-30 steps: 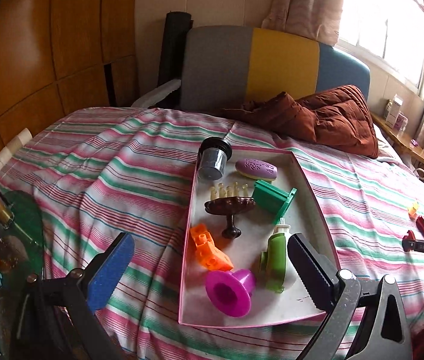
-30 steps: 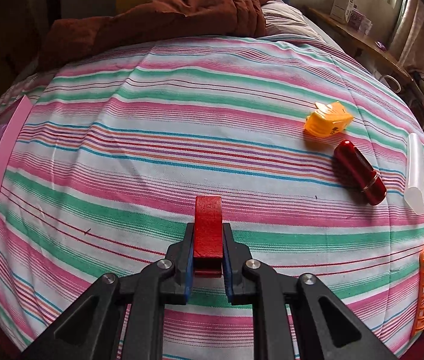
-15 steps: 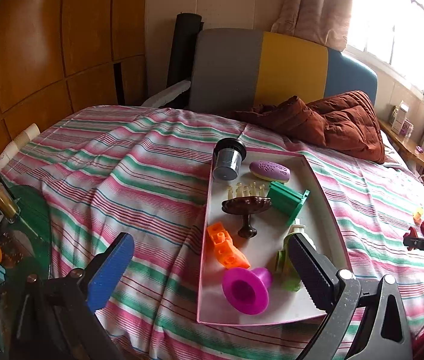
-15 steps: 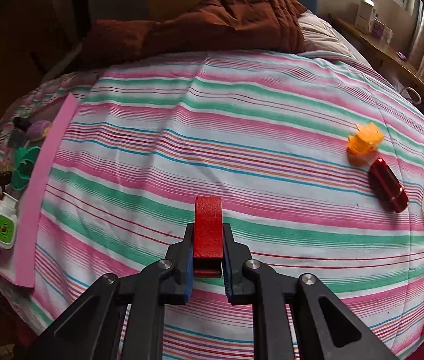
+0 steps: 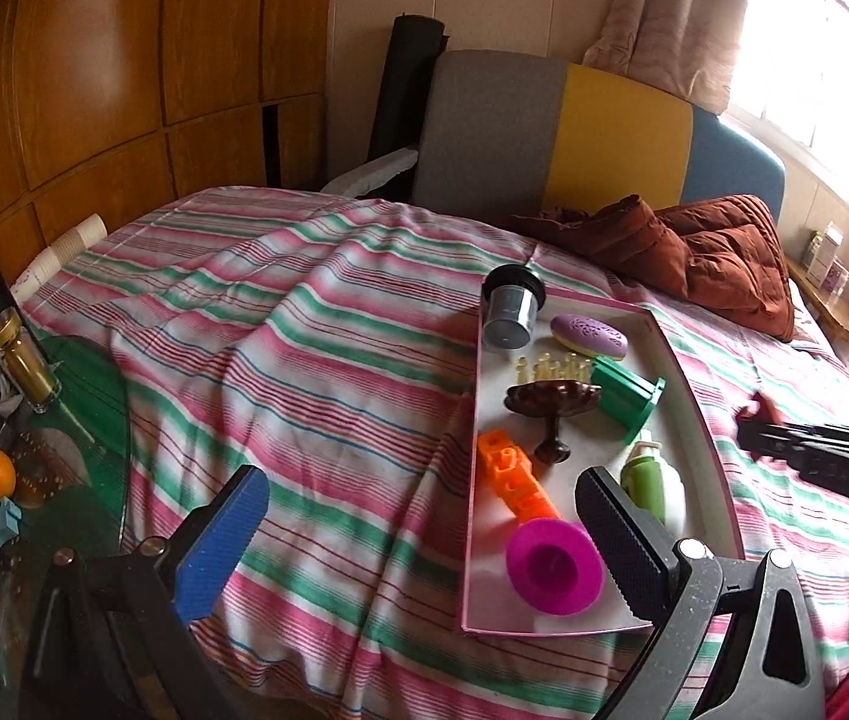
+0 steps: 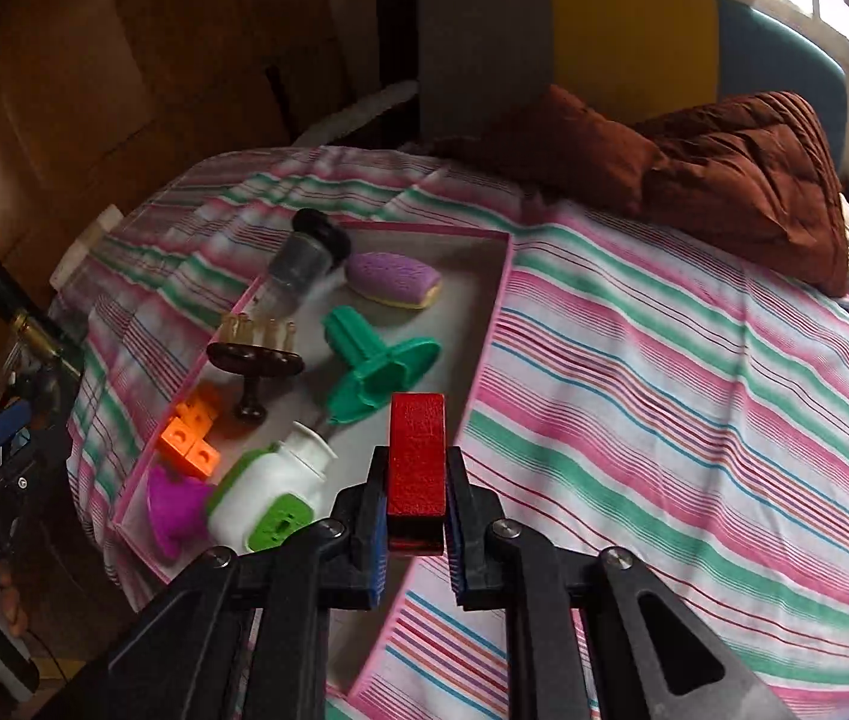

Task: Organize rigid objects
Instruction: 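Carry the red block into the tray and open the right tool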

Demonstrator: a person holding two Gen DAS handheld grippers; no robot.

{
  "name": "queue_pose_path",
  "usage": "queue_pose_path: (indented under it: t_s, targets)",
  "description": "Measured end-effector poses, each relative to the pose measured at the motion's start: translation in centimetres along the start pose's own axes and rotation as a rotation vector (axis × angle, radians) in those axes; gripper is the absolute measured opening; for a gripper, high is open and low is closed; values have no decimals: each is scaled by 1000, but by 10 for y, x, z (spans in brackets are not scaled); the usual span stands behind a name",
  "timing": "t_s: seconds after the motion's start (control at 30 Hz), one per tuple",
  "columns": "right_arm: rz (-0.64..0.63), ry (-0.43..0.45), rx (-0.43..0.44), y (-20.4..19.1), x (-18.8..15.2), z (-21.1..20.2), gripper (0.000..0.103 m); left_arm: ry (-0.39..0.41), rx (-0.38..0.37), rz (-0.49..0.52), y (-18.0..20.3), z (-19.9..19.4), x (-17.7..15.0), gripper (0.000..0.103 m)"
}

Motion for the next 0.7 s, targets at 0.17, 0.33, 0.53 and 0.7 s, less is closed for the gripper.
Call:
queue_pose_path:
  t_s: [0.17,0.33,0.53,0.7]
  targets:
    - [-29,-65,-58,-18,9,34,14,19,33,10,-7,-4,2,103]
    - [-26,-100,-52,-21,6,54,17,13,30,4,-11,-4,3,103]
    - [-1,-93,-18,-22,0,51,19,13,28,26,-5,-6,3,103]
    - [42,-38,13,-11,-6,31,21,15,13,34,2,-10,2,103]
Point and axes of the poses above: each gripper's, at about its wrist camera, not at the fingertips, and z roughly the way its jaws point, y to its right, x to its top, the point moved 8 cm from there along z, roughly the way its jaws point, and after that the axes turned 15 degrees about -y, right-handed, at the moved point
